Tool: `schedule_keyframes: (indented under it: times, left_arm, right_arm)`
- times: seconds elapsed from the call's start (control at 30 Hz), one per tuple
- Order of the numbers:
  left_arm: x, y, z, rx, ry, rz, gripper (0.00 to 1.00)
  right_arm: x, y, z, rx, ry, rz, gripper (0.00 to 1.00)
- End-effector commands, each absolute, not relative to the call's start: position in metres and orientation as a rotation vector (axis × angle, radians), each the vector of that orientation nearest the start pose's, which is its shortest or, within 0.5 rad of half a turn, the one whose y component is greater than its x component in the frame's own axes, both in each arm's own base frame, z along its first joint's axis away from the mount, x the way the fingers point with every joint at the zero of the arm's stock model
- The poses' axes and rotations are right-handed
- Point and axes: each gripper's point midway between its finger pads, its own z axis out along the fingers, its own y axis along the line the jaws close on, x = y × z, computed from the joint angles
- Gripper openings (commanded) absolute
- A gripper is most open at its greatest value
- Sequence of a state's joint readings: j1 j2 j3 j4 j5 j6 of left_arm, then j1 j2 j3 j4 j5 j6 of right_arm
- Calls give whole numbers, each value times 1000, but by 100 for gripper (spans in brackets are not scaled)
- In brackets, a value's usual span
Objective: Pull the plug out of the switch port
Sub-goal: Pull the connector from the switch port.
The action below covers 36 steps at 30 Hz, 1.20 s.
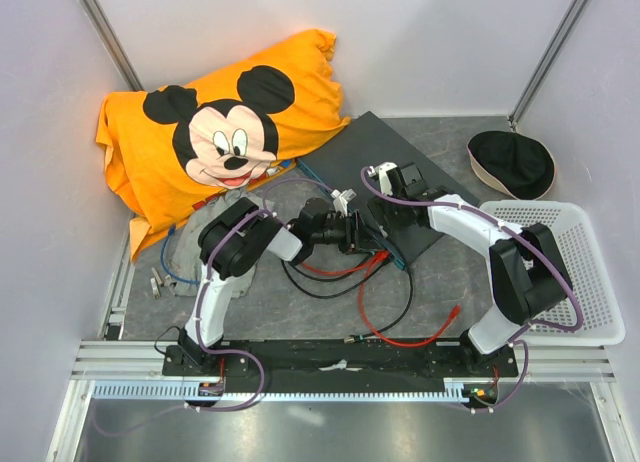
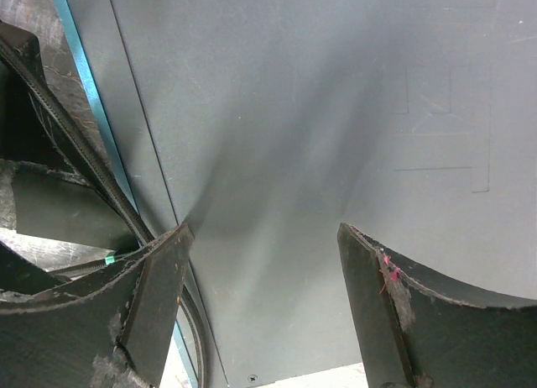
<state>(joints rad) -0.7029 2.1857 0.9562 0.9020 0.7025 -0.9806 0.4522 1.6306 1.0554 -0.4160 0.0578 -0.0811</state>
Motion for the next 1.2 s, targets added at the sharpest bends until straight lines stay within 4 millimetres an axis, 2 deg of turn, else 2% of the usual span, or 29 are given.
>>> schedule_keyframes:
  times: [0.0,0.2,0.27,0.3,0.4,0.47,0.57,0.83,0.93,0.97,1.07,1.17]
  left_arm:
    - [259,-405,-26,154,2424,-1598,61]
    - [272,-397,-25,106,2381,-1612,55]
    - [278,-390,-29,69,2401,-1570,53]
    - [275,-383,-41,32,2489,-1499,54]
    - [280,-384,-31,75,2431,-1491,53]
    - [278,-385,-33,70,2436,-1501,50]
    - [276,-390,-33,88,2422,-1526,40]
    - [272,-395,-34,90,2419,-1544,34]
    - [273,-401,-32,69,2423,-1564,28]
    - [273,-403,-30,65,2422,-1570,19]
    - [273,-409,-26,40,2427,-1595,2]
    - [274,-411,-22,-30,2452,-1612,2]
  right_arm:
    - [308,139,18,-727,2661,31,81]
    - [307,139,18,-729,2661,33,81]
    - [307,140,18,-726,2658,35,81]
    - [307,140,18,-724,2661,38,81]
    - [307,140,17,-724,2661,38,81]
    - [308,140,17,-723,2657,42,81]
    - [310,141,19,-721,2654,41,81]
    - [309,140,18,-719,2657,34,81]
    - [309,139,17,-719,2658,31,81]
    - [309,140,16,-721,2656,34,81]
    - [311,141,16,-721,2657,36,81]
    - [314,141,17,-722,2651,28,81]
